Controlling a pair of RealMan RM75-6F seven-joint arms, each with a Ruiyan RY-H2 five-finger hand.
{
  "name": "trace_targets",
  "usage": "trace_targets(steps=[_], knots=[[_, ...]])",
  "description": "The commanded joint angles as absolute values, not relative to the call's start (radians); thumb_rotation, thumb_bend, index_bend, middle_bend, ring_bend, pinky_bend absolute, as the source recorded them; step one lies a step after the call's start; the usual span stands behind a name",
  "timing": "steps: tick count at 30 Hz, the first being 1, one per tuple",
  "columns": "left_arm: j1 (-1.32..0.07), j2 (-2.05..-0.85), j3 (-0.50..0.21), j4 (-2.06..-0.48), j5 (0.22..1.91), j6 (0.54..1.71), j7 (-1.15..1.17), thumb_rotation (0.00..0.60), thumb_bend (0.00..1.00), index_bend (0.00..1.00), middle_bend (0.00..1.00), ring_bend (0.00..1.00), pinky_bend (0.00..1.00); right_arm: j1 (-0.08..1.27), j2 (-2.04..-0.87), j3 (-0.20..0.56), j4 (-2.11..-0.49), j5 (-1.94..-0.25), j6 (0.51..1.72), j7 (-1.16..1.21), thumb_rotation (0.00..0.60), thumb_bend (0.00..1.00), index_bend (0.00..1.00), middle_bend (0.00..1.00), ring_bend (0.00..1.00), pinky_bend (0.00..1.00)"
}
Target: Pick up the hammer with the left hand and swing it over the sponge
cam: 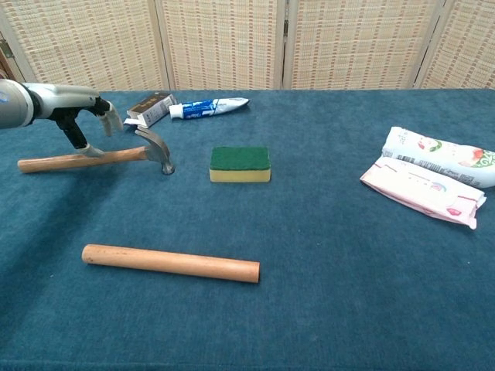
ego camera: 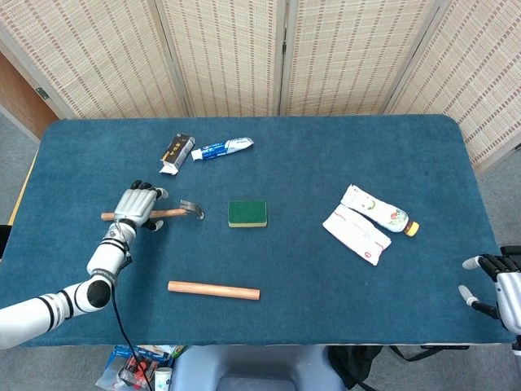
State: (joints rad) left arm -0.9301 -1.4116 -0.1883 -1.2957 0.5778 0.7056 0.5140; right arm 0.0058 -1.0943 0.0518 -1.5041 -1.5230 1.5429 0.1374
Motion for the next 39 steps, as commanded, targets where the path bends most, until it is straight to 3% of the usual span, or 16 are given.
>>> trace_targets(steps=[1, 23, 39], knots=[[-0.949, -1.433, -0.174, -1.272, 0.549, 0.7, 0.522, 0.6, 0.29, 0.25, 0.29, 0.12, 0.0, 0.006, -1.094, 0.052, -1.503, -1.521, 1.541, 0.138, 0.6, 0.22, 0.42, 0.4, 0.34, 0.38], [-1.008, -1.526, -0.125, -1.159, 0.493, 0.662, 0.508, 0.6, 0.36, 0.35, 0.38, 0.17, 0.0, -0.006, -1.09, 0.049, -1.507, -1.507, 1.54, 0.135, 0.6, 0.22, 0.42, 0.4, 0.34, 0.38], [-1.019, -1.542, -0.106, -1.137, 0.505, 0.661, 0.502, 0.6, 0.47, 0.4, 0.44, 0.2, 0.0, -0.011, -1.092, 0.05, -1.504, -1.504, 1.54, 0.135, 0.6, 0.22, 0.42, 0.4, 0.34, 0.38]])
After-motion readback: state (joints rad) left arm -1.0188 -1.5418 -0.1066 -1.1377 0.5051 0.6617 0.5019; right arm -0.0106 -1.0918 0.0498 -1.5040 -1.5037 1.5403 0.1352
